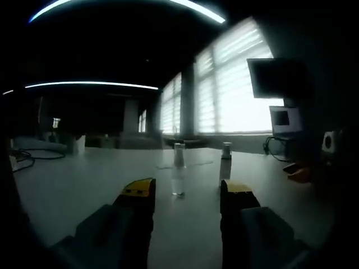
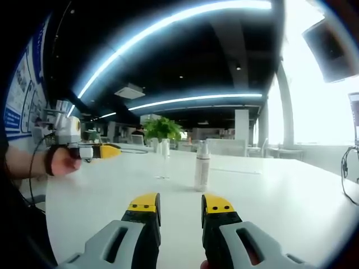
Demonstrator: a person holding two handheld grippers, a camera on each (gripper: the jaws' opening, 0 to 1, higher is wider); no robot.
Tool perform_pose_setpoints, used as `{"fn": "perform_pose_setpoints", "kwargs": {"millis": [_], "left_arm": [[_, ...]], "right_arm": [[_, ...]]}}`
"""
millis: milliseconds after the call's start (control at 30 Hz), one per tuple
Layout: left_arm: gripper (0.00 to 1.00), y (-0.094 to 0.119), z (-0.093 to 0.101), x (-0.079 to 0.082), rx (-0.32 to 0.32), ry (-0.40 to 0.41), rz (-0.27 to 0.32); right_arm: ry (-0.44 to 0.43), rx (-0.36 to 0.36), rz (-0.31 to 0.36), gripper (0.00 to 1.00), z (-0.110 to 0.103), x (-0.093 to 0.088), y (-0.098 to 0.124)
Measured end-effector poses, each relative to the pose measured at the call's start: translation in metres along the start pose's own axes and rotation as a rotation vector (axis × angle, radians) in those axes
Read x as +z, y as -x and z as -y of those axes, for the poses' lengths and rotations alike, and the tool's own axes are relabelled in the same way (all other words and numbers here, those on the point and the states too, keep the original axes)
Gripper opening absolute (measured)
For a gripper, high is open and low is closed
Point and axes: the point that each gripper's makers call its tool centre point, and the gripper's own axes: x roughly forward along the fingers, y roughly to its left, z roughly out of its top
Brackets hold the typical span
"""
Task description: Clamp pump bottle remove cover press pump head put on cover
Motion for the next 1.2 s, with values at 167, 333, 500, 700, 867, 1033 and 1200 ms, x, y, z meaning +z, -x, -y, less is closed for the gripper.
{"fn": "perform_pose_setpoints", "kwargs": {"millis": [167,333,500,700,867,1033,1200], "left_arm": [[0.36,-0.009,0.002,-0.003,-0.007,-0.008,-0.005],[0.33,-0.021,-0.002,-0.003,0.000,0.023,-0.002],[0.34,-0.033,-0.003,0.000,-0.001,0.019,0.006],[0.34,-0.048,-0.002,-0.007,0.005,0.022,-0.009],[0.33,-0.056,-0.003,-0.012,0.026,0.023,-0.004],[0.33,-0.064,-0.002,-0.010,0.022,0.013,-0.013],[0.33,-0.074,-0.001,-0.012,0.013,-0.010,-0.027]], "right_arm": [[-0.001,0.001,0.001,0.24,0.000,0.000,0.000],[-0.003,-0.001,0.000,0.24,0.001,0.000,0.000],[-0.003,-0.002,-0.003,0.24,0.000,-0.001,0.000],[0.000,-0.002,-0.005,0.24,0.001,-0.001,0.000],[-0.002,0.001,-0.009,0.24,0.000,-0.001,0.002],[0.002,0.001,-0.013,0.24,0.002,-0.002,0.001],[0.004,-0.004,-0.015,0.24,0.001,-0.002,0.002]]}}
